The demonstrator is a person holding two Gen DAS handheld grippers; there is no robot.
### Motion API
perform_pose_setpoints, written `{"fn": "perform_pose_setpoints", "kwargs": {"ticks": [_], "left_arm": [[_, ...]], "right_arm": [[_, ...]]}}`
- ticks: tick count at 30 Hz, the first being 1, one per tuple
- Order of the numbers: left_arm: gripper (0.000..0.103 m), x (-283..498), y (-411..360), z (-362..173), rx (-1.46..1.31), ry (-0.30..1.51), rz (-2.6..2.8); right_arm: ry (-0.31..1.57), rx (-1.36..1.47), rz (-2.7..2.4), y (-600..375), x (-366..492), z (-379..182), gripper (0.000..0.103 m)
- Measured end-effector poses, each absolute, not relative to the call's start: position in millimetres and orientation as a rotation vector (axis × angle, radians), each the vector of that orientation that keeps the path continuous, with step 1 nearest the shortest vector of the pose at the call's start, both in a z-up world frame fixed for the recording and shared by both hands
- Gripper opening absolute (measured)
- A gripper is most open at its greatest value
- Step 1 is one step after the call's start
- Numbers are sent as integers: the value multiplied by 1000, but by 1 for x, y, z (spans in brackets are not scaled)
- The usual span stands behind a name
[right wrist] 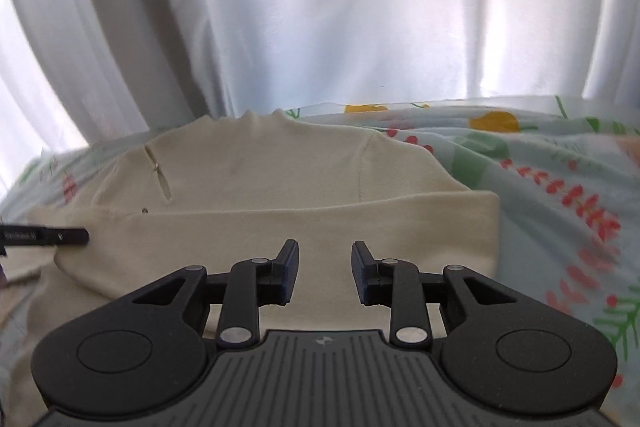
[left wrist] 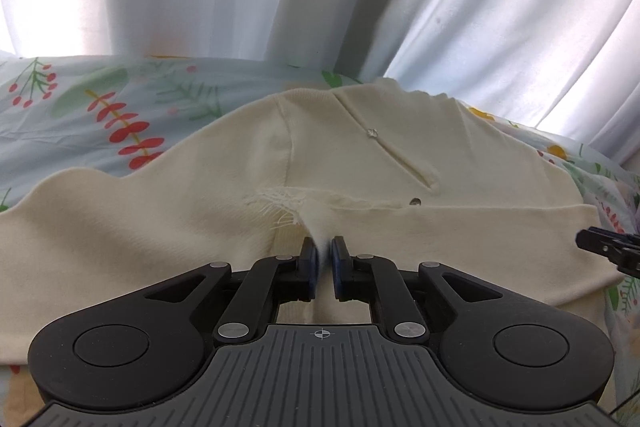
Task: Fold small clothes
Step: 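Lower the folded hem onto the sweater body and open both grippers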
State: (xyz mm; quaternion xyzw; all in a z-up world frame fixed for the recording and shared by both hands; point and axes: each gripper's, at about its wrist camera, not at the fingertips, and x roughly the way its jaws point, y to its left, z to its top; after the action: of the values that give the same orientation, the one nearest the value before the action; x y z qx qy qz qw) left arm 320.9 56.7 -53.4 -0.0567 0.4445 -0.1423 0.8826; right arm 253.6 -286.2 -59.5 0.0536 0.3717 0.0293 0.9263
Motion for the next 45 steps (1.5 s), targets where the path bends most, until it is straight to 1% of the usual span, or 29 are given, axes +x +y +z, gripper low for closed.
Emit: {"fn": "perform_pose_setpoints", "kwargs": {"ticks": [1, 2, 3, 4, 6, 10, 12, 15, 16, 17, 18, 19, 20, 23, 26, 28, 30, 31, 32, 33, 34, 35, 39, 42, 43, 44, 45], "left_arm": [[10, 321, 57, -54, -120, 927, -296], [10, 321, 58, -54, -121, 928, -296], [10, 321, 58, -55, -121, 931, -297], [10, 322, 59, -55, -120, 934, -299], [10, 322, 60, -57, -118, 939, -303], [11, 323, 62, -60, -125, 947, -310], [11, 324, 63, -60, -127, 949, -311], [10, 323, 62, -60, -110, 944, -315], [10, 323, 61, -60, -105, 940, -314], [10, 322, 61, -59, -104, 938, -312], [10, 322, 60, -59, -107, 933, -310], [9, 321, 60, -57, -111, 925, -307], [9, 321, 61, -55, -117, 913, -305], [9, 322, 62, -51, -134, 889, -293], [9, 324, 62, -52, -122, 878, -247], [13, 325, 63, -56, -102, 895, -204], [13, 322, 65, -59, -103, 902, -198], [14, 318, 66, -57, -106, 900, -206], [21, 316, 66, -56, -108, 902, -218], [26, 313, 66, -54, -118, 904, -238], [39, 311, 66, -54, -134, 907, -256], [43, 310, 65, -53, -150, 909, -273], [44, 315, 55, -60, -174, 936, -300], [41, 319, 48, -63, -173, 926, -291], [33, 320, 46, -62, -176, 926, -299], [6, 320, 44, -62, -185, 930, -312], [7, 321, 43, -63, -193, 941, -320]], "right_arm": [[766, 49, 65, -279, 262, -62, 31], [773, 17, 77, -276, 270, -64, 41], [791, 0, 92, -275, 279, -67, 45], [797, -2, 105, -276, 285, -69, 48], [801, -36, 138, -277, 294, -71, 49], [807, -116, 217, -278, 303, -77, 58], [812, -126, 277, -281, 306, -77, 60], [813, -170, 318, -279, 308, -78, 59], [813, -170, 331, -279, 308, -78, 52], [821, -149, 355, -280, 309, -77, 34], [827, -118, 373, -280, 309, -76, 25], [824, -111, 381, -278, 308, -76, 10], [812, -129, 384, -274, 306, -76, 7], [755, -209, 343, -263, 296, -76, 6], [694, -220, 233, -262, 296, -73, 6], [690, -224, 145, -263, 299, -75, 7], [720, -215, 94, -263, 301, -78, 9], [726, -211, 92, -261, 297, -77, 13], [713, -206, 86, -259, 292, -74, 23], [694, -192, 96, -259, 286, -71, 29], [680, -166, 111, -260, 278, -67, 35], [682, -140, 120, -260, 272, -64, 36], [704, -28, 116, -265, 251, -62, 36], [730, 54, 116, -270, 236, -67, 36], [731, 64, 112, -271, 231, -68, 36], [734, 72, 107, -272, 227, -69, 36], [735, 80, 98, -273, 223, -70, 35]]}}
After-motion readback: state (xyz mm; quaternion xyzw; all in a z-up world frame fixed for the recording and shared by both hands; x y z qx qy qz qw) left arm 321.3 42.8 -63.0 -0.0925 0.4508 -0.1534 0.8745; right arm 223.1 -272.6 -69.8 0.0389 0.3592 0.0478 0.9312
